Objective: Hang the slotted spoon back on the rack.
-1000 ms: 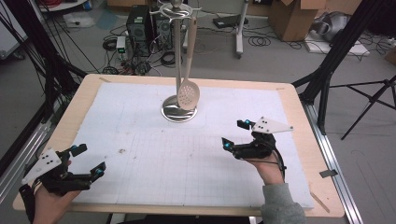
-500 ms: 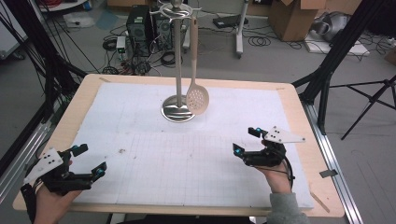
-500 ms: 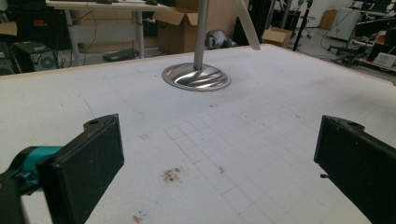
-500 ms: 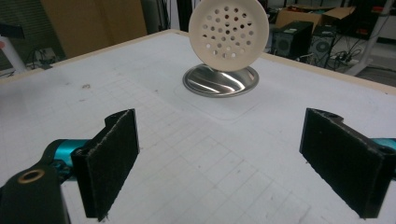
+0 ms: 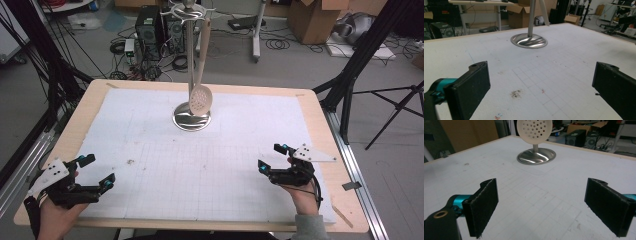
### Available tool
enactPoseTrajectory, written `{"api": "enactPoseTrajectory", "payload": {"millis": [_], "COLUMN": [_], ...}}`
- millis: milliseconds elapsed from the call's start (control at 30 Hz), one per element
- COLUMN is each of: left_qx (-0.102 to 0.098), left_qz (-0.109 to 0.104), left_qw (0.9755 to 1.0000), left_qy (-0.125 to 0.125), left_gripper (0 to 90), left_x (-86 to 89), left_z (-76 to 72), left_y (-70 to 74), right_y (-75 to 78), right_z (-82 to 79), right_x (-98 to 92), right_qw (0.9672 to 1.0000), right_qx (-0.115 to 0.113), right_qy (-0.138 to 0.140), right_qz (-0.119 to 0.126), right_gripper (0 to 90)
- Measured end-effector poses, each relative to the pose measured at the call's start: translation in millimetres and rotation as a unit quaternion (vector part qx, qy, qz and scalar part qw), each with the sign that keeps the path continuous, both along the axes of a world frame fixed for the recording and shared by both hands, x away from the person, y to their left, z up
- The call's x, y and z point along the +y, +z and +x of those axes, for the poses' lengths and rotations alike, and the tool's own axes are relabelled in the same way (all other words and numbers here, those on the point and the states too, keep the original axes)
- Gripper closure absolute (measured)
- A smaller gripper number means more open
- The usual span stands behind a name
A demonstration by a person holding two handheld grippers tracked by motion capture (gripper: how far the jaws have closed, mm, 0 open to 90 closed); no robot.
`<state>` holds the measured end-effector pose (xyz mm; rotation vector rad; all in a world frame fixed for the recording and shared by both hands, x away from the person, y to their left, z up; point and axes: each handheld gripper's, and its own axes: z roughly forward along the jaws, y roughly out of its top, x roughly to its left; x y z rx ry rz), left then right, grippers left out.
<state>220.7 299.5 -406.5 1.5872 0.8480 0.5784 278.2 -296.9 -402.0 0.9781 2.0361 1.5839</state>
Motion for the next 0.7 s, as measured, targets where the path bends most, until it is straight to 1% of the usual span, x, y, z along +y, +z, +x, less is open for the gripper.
{"api": "enactPoseTrajectory", "payload": {"millis": [100, 200, 233, 300, 400, 500, 700], "left_qx": [0.000, 0.002, 0.000, 0.001, 0.003, 0.005, 0.005], "left_qz": [0.001, 0.001, 0.002, 0.003, 0.006, 0.004, 0.004], "left_qw": [1.0000, 1.0000, 1.0000, 1.0000, 1.0000, 1.0000, 1.0000], "left_qy": [-0.001, -0.003, -0.004, -0.006, -0.004, -0.002, 0.002], "left_gripper": [1.8, 1.8, 1.8, 1.9, 1.8, 1.8, 1.8], "left_x": [-0.1, -1.6, -2.3, -3.3, -2.7, -1.9, -0.4], "left_z": [0.6, 1.5, 1.8, 2.2, 3.2, 3.8, 3.9], "left_y": [-0.1, -0.3, -0.1, -0.3, -2.0, -3.3, -3.8], "right_y": [-2.9, -6.4, -7.8, -11.3, -16.2, -20.5, -26.7], "right_z": [-2.5, -5.3, -6.5, -7.8, -9.8, -12.2, -16.5], "right_x": [-6.2, -11.8, -13.0, -15.8, -20.1, -24.8, -34.9], "right_qw": [1.0000, 0.9999, 0.9998, 0.9998, 0.9995, 0.9991, 0.9979], "right_qx": [-0.004, -0.003, 0.001, 0.001, -0.001, 0.001, 0.001], "right_qy": [-0.007, -0.014, -0.017, -0.020, -0.028, -0.038, -0.058], "right_qz": [0.001, 0.005, 0.008, 0.006, 0.011, 0.020, 0.029], "right_gripper": [11.1, 11.1, 11.0, 11.1, 11.1, 11.1, 11.0]}}
